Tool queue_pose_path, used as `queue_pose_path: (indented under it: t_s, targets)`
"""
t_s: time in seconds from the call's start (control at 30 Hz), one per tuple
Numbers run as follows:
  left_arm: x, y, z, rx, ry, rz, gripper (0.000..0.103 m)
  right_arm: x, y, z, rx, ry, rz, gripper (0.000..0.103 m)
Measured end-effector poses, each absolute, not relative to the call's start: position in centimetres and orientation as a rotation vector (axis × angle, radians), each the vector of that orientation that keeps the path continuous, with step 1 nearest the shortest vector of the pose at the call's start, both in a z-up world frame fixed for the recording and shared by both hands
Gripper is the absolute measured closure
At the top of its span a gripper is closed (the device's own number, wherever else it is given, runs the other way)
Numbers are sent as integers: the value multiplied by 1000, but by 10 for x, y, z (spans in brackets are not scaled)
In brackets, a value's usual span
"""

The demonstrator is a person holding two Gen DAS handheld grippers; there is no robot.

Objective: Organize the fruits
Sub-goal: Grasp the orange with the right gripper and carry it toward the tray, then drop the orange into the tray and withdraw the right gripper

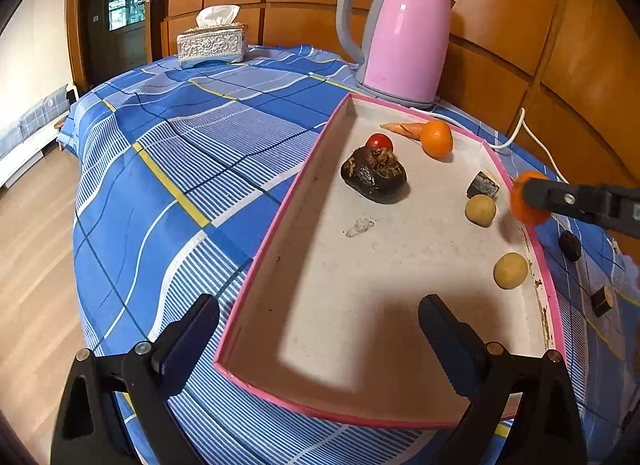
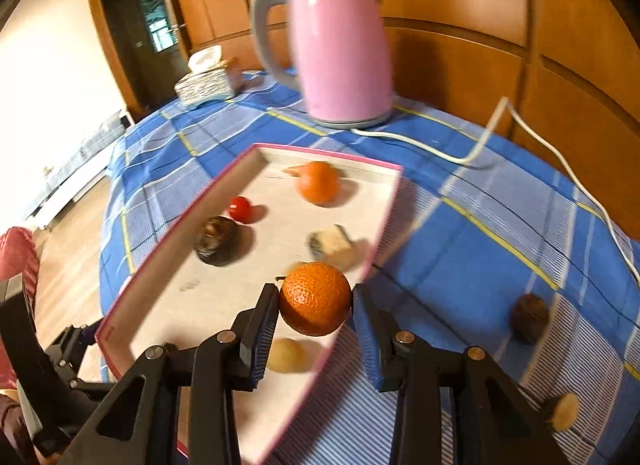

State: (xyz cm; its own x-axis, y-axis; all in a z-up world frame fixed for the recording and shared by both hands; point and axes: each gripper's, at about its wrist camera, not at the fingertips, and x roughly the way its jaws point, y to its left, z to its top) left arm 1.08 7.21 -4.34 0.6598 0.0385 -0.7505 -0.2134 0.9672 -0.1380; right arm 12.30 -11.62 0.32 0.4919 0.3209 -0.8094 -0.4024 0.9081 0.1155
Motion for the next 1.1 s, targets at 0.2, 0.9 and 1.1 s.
queue_pose_path:
  t_s: [0.2, 0.9, 1.1]
  targets:
    - [12, 72, -45, -221, 847, 146, 3, 133, -93, -5, -66, 990, 472, 65]
    - [13, 70, -45, -213, 850, 139, 3, 107, -129, 4, -25, 925, 326, 59]
    - [12, 68, -45, -205, 848, 132, 3, 84, -176, 11, -14, 891, 190, 59]
